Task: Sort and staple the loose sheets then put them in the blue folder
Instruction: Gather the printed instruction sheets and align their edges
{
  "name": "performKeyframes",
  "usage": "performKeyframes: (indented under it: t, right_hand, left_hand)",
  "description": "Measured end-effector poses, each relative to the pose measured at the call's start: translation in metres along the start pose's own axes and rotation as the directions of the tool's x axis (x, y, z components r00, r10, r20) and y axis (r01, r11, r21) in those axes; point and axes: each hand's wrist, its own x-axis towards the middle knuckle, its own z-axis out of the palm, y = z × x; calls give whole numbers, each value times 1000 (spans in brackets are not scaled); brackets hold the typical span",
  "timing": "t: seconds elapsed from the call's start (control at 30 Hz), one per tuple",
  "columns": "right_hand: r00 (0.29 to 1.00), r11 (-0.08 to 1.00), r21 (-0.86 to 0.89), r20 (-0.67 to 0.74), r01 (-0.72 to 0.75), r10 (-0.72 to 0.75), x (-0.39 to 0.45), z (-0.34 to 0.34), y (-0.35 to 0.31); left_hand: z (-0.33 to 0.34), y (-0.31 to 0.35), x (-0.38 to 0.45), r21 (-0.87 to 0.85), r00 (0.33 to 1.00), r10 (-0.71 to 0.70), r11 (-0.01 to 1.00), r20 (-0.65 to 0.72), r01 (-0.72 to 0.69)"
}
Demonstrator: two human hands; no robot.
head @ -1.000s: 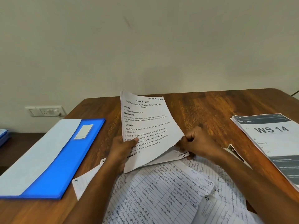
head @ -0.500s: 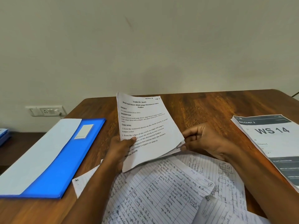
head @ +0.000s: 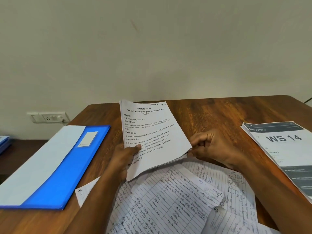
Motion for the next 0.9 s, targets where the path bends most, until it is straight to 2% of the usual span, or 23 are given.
performKeyframes:
  t: [0.3, 0.5, 0.67, 0.8, 0.9]
  right_hand:
    - [999, 999, -5, -12, 34, -34, 0, 2, -3]
    - [992, 986, -158, -102, 55, -72, 3, 5, -1]
    - [990, 997, -71, -139, 9, -19, 2, 16, -3]
    - [993, 999, 0, -110, -47, 47, 2, 18, 3]
    - [996, 999, -16, -78, -51, 50, 2, 16, 4]
  left_hand:
    - [0, -2, 1, 2, 1000, 13, 1000, 6, -13]
    - [0, -2, 0, 27, 1000, 5, 1000, 10, -5]
    - [0, -2, -1, 52, 999, 5, 999, 38, -7]
    - [0, -2, -1, 61, 999, -4, 998, 41, 1]
    - [0, -3, 2, 60, 1000, -7, 998, 25, 5]
